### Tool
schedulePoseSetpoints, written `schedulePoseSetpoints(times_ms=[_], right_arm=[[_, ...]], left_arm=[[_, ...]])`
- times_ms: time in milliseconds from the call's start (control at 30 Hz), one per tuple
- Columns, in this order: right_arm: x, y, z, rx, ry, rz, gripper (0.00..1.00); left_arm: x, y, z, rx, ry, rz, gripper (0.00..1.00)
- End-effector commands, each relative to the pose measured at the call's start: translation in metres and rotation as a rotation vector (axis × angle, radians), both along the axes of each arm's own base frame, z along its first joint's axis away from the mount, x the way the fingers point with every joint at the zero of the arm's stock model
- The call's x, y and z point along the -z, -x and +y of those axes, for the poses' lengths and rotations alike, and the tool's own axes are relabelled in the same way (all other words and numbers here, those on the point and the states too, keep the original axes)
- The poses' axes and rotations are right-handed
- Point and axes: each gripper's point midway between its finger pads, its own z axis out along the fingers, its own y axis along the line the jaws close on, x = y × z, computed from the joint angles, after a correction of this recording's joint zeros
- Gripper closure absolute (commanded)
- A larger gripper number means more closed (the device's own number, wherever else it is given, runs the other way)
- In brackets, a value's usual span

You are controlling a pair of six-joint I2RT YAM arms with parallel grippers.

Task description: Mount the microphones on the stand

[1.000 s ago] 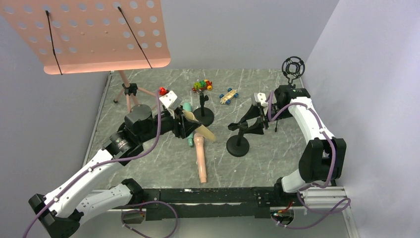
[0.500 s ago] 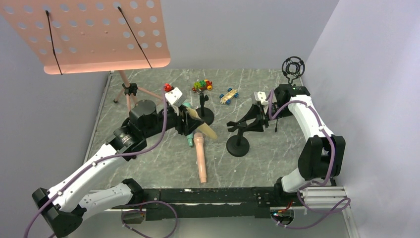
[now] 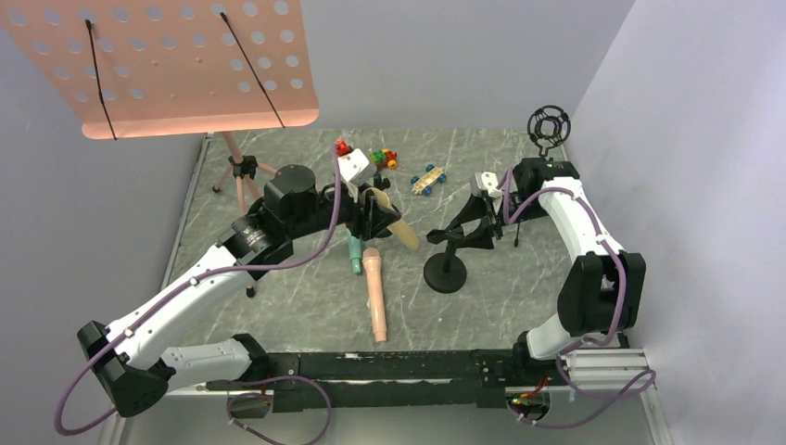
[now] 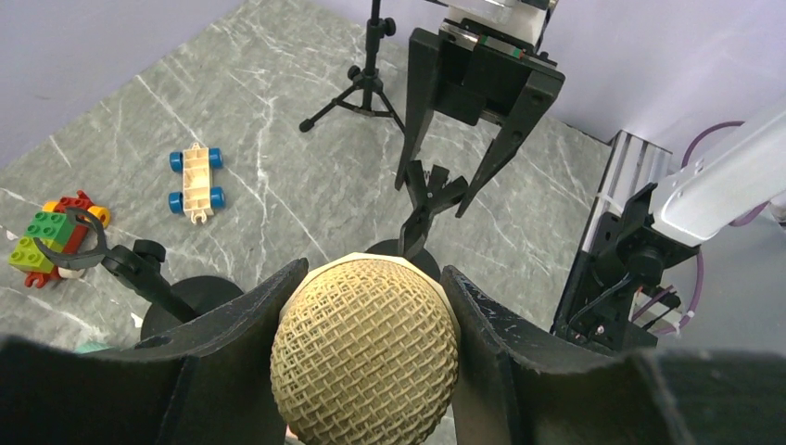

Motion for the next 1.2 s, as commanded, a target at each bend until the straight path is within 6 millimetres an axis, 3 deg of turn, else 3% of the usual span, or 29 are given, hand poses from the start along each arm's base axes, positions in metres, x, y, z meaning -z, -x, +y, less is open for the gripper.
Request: schedulePoseSetpoints(times_ms=[0, 167, 267, 300, 400, 567, 900, 1167], right_arm=[[-0.011, -0.001, 0.005, -0.013, -0.041, -0.027, 0.42], [-0.012, 0.0, 0.005, -0.013, -0.043, -0.029, 0.38], [-0.012, -0.001, 0.004, -0.012, -0.035, -0.031, 0.42], [-0.011, -0.001, 0.004, -0.012, -0.033, -0.029, 0.48], [-0.012, 0.0, 0.003, -0.018, -0.029, -0.023, 0.79], [-0.011, 0.001, 0.003, -0.023, -0.029, -0.017, 0.96], [-0.011, 0.001, 0.004, -0.023, -0.033, -0.016, 0.95], [-0.011, 0.0, 0.004, -0.023, -0.035, -0.017, 0.94]], left_arm=[[-0.022, 0.004, 0.001, 0.009, 0.018, -0.061, 1.0], [-0.02, 0.005, 0.0, 0.015, 0.015, -0.057, 1.0], [-0.021, 0.005, 0.0, 0.016, 0.015, -0.058, 1.0], [-0.021, 0.005, 0.0, 0.016, 0.015, -0.058, 1.0], [-0.023, 0.006, 0.0, 0.021, 0.017, -0.062, 1.0], [-0.028, 0.011, -0.004, 0.049, 0.021, -0.072, 1.0], [-0.033, 0.02, -0.021, 0.134, 0.022, -0.07, 1.0], [-0.027, 0.013, -0.047, 0.188, -0.039, -0.046, 1.0]])
